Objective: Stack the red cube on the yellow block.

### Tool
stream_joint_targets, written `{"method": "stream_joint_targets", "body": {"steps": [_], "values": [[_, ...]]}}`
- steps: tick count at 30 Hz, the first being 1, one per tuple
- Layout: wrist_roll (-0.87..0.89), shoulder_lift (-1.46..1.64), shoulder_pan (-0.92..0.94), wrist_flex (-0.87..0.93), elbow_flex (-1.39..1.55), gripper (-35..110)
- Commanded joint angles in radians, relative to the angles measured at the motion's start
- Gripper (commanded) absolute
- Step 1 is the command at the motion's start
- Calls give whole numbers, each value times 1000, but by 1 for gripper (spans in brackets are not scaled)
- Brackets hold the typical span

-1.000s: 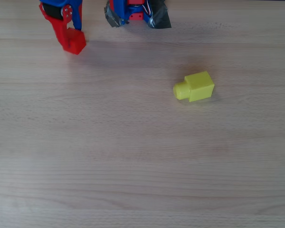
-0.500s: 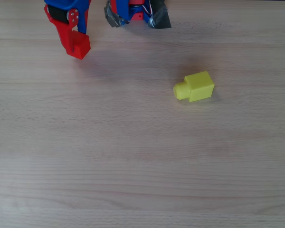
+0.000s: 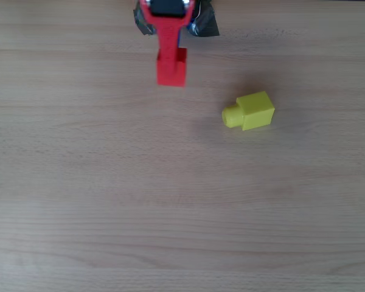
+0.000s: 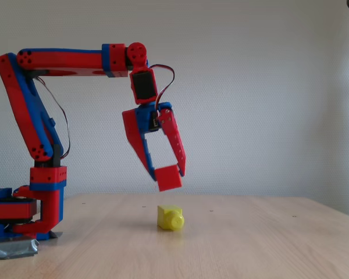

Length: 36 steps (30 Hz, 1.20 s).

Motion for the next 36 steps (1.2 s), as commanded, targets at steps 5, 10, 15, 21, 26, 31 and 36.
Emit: {"method": "stream_joint_targets", "body": {"steps": [5,10,15,21,26,31,36], "values": [[46,43,-210,-5,-66,9],[34,21,-304,-51,-40,9],[32,-49,-360,-77,-55,9],[40,-118,-403,-123,-54,9],[54,-144,-431,-152,-55,8],[61,-163,-446,-176,-58,8],[64,-181,-449,-204,-49,8]]}}
